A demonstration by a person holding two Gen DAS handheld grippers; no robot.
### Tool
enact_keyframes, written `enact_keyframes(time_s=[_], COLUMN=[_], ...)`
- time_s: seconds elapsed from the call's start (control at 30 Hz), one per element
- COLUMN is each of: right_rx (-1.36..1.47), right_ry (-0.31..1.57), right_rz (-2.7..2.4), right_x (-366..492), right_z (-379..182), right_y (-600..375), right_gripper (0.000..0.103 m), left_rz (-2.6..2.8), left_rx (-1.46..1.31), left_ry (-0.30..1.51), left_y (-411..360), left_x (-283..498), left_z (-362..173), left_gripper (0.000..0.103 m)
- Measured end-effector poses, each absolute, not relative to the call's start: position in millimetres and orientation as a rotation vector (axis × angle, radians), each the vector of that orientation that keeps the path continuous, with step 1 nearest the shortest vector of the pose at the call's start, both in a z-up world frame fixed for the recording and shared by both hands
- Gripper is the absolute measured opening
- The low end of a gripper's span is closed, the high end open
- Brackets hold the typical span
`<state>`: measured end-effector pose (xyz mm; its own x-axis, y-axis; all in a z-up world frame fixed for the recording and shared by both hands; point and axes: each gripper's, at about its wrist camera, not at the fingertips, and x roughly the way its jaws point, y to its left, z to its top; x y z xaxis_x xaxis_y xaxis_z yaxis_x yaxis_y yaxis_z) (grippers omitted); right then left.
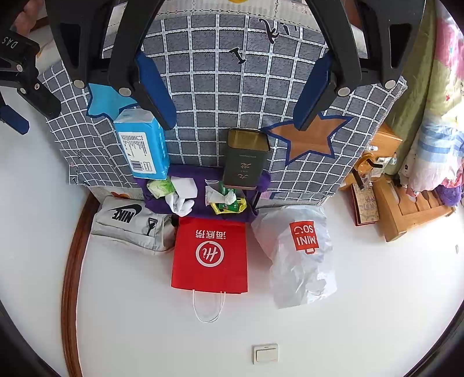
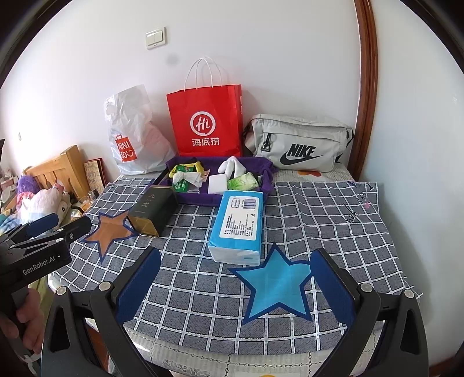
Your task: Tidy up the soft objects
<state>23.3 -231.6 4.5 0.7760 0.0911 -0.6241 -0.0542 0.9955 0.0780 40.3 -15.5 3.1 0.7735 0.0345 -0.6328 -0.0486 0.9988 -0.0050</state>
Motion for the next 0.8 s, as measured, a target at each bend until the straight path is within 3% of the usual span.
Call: enact_keyframes(time_s=[0.8], right_rx=[0.051], right_ry=[0.669], right_rz=[0.082], right_x=[20.4], right_z=[8.8], right_y=[-230.0], right_gripper=[0.102], left_rz=[0.046], left_rx=[-0.023], left_ry=[0.678], left_y=[-15.6], left_x=[41.7], left_z=[7.1], left_gripper=[0.082])
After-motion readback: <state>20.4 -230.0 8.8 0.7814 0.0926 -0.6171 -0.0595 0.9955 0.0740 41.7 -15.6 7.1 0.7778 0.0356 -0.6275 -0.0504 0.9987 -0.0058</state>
